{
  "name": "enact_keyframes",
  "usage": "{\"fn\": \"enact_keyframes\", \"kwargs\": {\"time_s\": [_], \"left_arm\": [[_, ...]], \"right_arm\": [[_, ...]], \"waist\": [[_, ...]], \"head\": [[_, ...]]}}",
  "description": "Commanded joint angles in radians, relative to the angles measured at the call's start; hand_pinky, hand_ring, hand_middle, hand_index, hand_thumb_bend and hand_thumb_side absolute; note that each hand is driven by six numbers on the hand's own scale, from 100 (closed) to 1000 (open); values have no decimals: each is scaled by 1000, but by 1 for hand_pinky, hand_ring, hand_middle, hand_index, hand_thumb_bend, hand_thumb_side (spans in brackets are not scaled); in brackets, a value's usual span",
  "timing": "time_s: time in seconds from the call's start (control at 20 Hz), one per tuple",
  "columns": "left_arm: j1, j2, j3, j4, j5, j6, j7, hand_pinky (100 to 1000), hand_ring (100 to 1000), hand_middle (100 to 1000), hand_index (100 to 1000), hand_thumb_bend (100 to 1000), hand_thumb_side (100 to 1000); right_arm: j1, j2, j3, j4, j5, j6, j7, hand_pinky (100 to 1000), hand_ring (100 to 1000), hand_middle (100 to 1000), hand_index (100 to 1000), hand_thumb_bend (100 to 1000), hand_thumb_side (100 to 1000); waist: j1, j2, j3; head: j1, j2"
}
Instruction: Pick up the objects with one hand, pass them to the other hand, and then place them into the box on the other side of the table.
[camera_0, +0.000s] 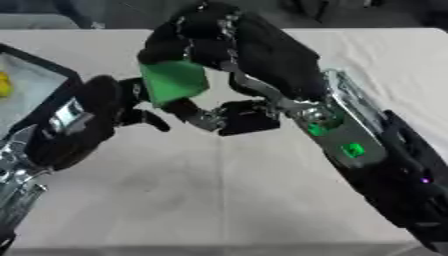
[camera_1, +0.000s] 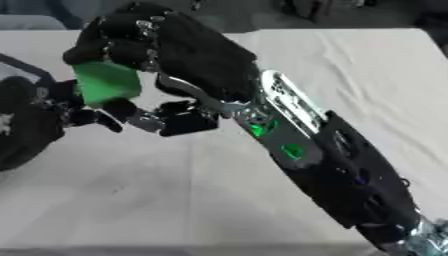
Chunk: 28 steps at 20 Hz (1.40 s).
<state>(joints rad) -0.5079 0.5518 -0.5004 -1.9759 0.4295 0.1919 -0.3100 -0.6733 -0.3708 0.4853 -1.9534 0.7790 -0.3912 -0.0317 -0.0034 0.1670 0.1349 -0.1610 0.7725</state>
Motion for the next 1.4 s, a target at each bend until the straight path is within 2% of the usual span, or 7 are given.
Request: {"fn": "enact_keyframes", "kwargs": {"time_s": [0.05,0.4,0.9,1.25,1.4], "left_arm": [[-12,14,-1,-24,47,7,1,746,1000,860,721,625,995],[-33,16,-19,-24,80,55,24,752,1000,875,731,606,1000],[-79,2,-56,-24,17,154,95,759,1000,885,740,515,940],[-93,-15,-74,-24,11,147,96,751,1000,874,730,441,857],[-97,-20,-79,-24,9,140,93,729,1000,847,706,381,782]], "right_arm": [[-11,0,1,-6,6,0,2,778,616,391,508,237,100],[-10,14,12,-7,8,-9,10,785,614,390,508,239,100],[-10,33,29,-3,5,-17,23,801,605,391,507,238,100],[-7,39,35,19,9,-15,30,839,609,395,509,209,100],[-7,40,37,27,13,-15,32,852,610,397,510,202,100]], "waist": [[3,-11,-2],[4,-12,-4],[6,-12,-7],[5,-12,-6],[5,-13,-5]], "head": [[-3,-2],[-3,-2],[-6,-2],[-9,-2],[-11,-2]]}}
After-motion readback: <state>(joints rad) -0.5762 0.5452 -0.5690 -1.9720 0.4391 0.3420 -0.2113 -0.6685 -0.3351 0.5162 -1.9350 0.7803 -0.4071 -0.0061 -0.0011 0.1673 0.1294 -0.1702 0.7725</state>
